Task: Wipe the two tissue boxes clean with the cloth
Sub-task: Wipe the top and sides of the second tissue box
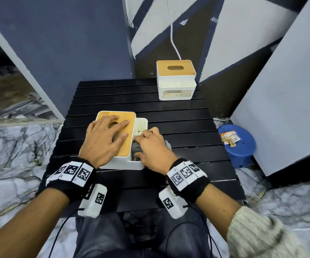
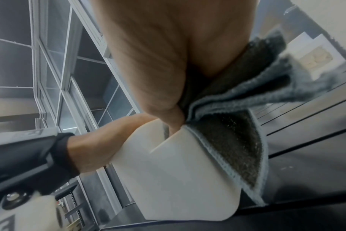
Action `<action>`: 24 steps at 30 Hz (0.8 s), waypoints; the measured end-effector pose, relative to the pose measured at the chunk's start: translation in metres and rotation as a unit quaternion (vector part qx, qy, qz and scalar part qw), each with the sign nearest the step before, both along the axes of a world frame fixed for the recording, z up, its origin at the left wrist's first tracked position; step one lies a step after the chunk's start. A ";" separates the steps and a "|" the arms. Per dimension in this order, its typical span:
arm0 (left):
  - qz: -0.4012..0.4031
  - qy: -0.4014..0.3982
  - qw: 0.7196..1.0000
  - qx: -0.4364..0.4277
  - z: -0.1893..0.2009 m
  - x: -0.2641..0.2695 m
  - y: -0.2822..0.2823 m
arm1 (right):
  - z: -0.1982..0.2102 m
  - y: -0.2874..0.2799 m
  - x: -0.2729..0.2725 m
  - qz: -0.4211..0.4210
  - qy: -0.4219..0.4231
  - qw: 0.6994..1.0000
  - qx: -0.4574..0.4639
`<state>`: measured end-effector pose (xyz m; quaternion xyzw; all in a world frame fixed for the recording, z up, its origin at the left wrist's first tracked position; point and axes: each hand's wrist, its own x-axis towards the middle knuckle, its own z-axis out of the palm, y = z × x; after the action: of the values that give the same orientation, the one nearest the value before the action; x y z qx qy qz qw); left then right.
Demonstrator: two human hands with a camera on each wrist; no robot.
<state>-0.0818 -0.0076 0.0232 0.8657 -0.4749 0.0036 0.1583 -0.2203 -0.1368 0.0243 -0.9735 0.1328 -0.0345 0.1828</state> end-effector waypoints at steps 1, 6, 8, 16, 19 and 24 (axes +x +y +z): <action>-0.001 -0.001 1.000 -0.001 0.000 0.000 0.001 | -0.001 0.000 0.001 -0.004 -0.008 1.000 -0.004; 0.014 -0.008 1.000 0.007 0.000 -0.002 -0.001 | -0.001 -0.002 0.000 0.007 -0.001 1.000 0.012; 0.023 -0.009 1.000 0.004 0.000 -0.003 -0.001 | -0.003 -0.001 -0.004 0.015 0.005 0.999 0.029; -0.001 0.002 1.000 0.004 -0.001 0.002 0.000 | -0.004 0.000 -0.004 -0.011 -0.071 0.996 0.057; -0.011 0.000 1.000 0.009 -0.001 0.005 0.001 | -0.008 0.002 -0.001 -0.019 -0.093 0.995 0.030; -0.025 -0.003 1.000 0.009 -0.001 0.011 0.002 | -0.009 -0.004 -0.003 -0.023 -0.125 0.987 0.094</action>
<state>-0.0709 -0.0051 0.0221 0.8551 -0.4965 -0.0016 0.1492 -0.2231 -0.1408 0.0154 -0.9368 0.1341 -0.1479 0.2874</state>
